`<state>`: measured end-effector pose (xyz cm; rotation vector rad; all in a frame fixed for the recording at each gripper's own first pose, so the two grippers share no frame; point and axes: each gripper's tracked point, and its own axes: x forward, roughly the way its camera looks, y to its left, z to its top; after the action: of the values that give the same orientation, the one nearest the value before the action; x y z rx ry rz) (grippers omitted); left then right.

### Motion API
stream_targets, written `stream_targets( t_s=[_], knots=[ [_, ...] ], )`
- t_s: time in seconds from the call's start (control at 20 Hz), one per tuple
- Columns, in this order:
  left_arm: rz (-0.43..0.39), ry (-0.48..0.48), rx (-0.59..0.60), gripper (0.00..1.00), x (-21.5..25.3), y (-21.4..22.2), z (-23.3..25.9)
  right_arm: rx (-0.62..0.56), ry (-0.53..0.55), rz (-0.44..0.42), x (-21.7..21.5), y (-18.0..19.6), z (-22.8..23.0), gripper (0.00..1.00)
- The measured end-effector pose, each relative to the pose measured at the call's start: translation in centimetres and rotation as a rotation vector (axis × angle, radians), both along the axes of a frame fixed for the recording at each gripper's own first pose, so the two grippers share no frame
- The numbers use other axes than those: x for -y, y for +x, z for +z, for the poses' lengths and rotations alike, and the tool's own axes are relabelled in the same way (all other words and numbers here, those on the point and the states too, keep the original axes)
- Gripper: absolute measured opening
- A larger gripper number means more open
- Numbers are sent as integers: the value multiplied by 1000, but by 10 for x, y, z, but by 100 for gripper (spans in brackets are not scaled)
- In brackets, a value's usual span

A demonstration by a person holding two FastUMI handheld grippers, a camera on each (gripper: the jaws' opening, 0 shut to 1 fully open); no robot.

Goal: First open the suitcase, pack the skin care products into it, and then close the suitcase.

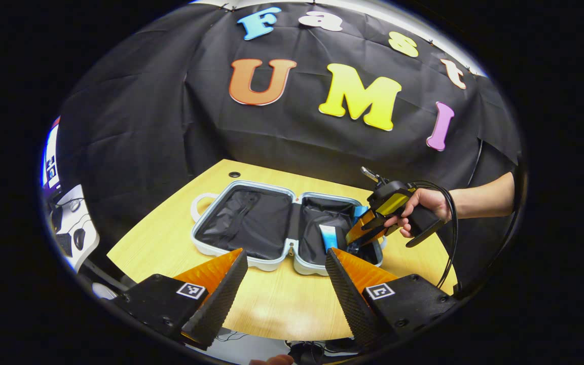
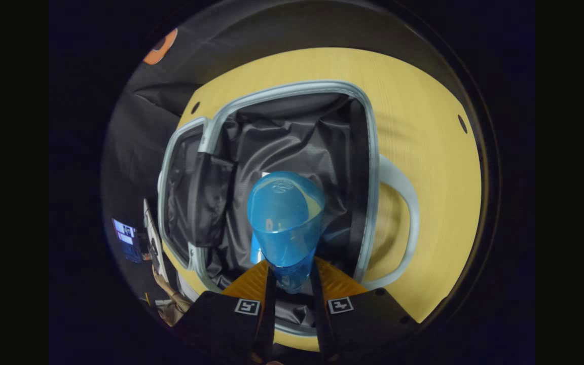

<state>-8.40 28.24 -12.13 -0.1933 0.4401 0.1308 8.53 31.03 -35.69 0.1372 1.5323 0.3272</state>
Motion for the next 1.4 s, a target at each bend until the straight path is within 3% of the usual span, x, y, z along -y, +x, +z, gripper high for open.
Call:
stream_targets(
  t_s=[0.3,0.55,0.75,0.9,1.0,1.2,1.4],
  knots=[
    [44,-59,12,98,-21,-15,-2,-53,-84,-176,-2,9,-19,29],
    [68,-89,42,98,-37,-20,2,-45,-131,-163,0,5,-27,30],
    [75,-63,43,98,-47,-22,1,-34,-109,-175,-1,6,-23,36],
    [79,-95,70,98,-51,-18,1,-3,-84,-168,-1,4,-11,44],
    [96,-127,83,98,-67,-9,-5,57,-89,-147,2,0,1,54],
    [129,-135,77,98,-125,31,-26,250,-54,-24,8,-10,44,67],
    [140,-123,75,97,-182,82,-51,514,22,69,22,-15,105,72]
  ],
)
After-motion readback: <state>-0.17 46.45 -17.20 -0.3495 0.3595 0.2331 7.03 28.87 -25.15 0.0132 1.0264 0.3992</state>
